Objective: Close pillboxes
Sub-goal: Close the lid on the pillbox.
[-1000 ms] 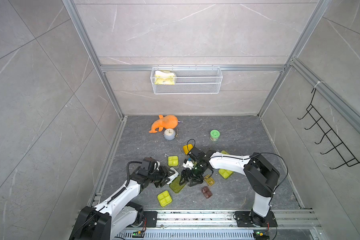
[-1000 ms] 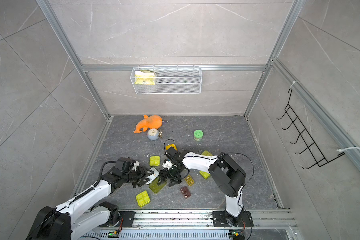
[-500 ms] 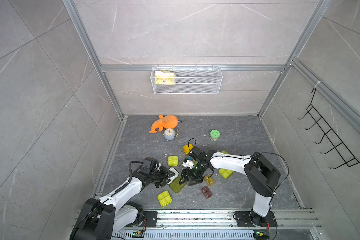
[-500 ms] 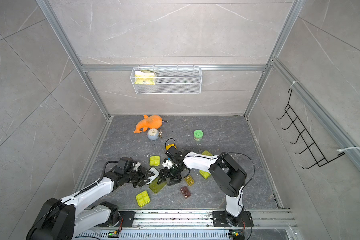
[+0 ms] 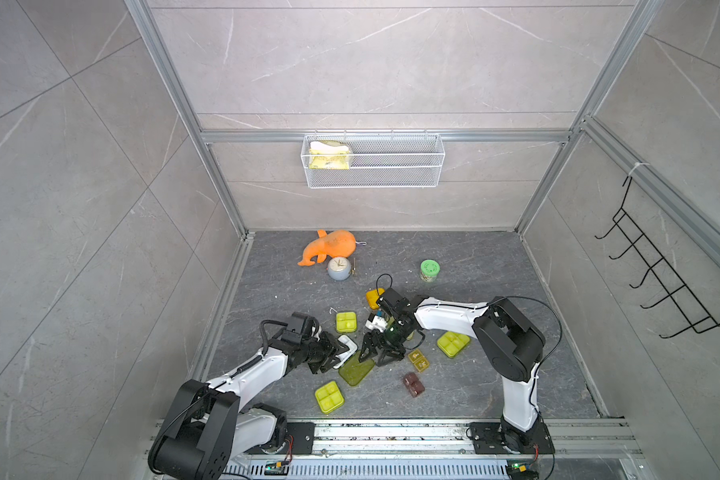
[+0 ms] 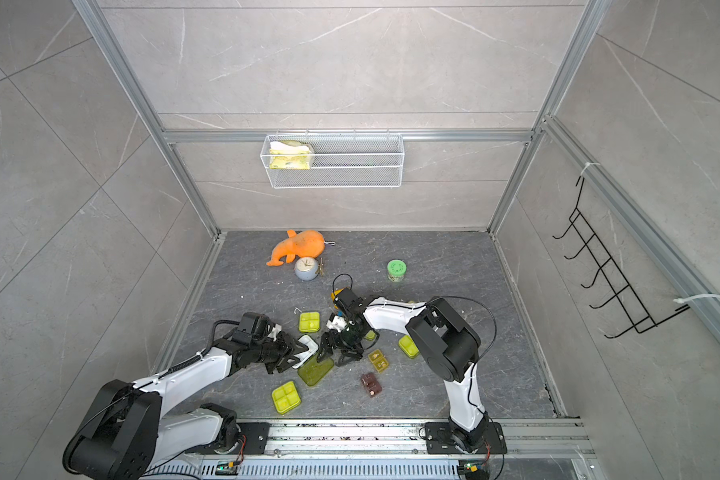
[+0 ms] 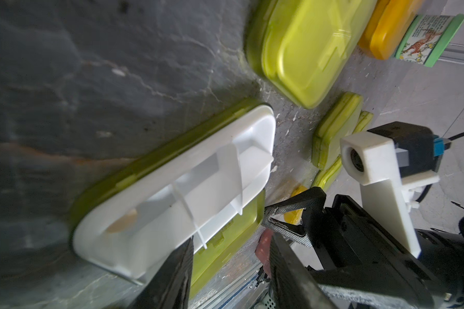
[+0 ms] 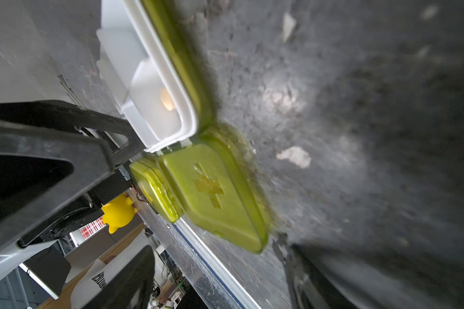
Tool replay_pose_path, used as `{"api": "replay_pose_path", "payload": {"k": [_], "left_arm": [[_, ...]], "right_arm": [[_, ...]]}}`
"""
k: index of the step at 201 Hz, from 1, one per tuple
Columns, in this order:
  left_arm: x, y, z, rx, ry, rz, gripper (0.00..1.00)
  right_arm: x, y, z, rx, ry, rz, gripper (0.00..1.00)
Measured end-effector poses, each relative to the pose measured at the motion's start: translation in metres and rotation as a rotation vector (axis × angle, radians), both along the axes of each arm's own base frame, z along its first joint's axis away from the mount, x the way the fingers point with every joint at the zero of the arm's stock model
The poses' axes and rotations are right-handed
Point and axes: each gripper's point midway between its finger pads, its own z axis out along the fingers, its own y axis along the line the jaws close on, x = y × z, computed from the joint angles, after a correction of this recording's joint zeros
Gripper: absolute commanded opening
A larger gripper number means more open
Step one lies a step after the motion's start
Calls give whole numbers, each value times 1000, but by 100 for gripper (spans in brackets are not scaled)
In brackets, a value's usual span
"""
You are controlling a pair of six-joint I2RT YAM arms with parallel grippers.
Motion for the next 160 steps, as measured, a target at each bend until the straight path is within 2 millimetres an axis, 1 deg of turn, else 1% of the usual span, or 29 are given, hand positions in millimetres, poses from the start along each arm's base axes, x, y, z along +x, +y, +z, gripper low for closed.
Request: {"api": "replay_pose_path", "payload": {"k": [34, 63, 101, 160], "left_arm": [[4, -2, -1, -6, -14, -8, 48], [7, -4, -1, -13, -25, -13, 48], [10, -7, -2, -30, -35, -25, 48], [10, -9, -1, -38, -37, -29, 48]], "right_arm": [[-4, 4, -1, 29, 36, 10, 78], [-5, 11, 1, 81, 66, 17, 78], [-4, 21, 4, 153, 76, 12, 78], [3, 29, 7, 190, 53, -3, 77]]}}
